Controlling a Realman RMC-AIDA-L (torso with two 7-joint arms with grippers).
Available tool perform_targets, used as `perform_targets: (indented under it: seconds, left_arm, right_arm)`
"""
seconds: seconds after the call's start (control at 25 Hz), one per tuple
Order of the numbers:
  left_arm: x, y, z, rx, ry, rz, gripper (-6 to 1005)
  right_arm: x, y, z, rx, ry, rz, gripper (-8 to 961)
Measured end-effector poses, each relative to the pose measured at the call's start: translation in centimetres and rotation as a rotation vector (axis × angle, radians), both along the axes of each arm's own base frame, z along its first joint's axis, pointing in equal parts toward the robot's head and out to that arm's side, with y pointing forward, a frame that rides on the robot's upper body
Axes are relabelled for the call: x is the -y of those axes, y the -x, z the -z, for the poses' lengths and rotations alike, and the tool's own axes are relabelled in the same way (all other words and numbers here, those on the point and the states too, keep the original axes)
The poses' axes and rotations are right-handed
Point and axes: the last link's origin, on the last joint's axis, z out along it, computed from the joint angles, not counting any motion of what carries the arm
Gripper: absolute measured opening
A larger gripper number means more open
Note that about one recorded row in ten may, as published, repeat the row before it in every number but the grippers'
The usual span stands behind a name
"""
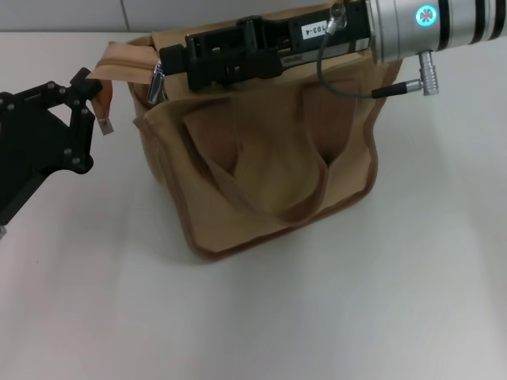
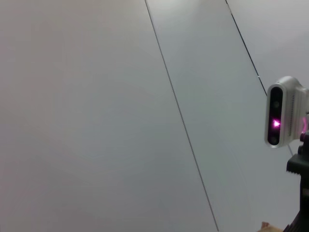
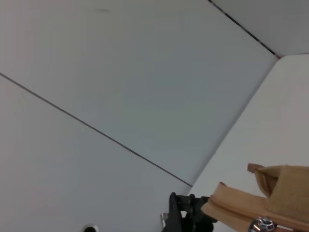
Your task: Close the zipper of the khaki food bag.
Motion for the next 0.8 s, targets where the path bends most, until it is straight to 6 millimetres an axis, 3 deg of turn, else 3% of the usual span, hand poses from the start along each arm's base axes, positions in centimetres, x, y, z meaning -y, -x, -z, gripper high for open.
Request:
perform_targets:
  seconds: [0.8]
  left_arm:
    - [-0.4, -2.8, 0.4, 0.069, 0.022, 0.136, -1]
  right_arm:
    - [0.1, 0.2, 1.3, 0.013, -0.003, 0.014, 758]
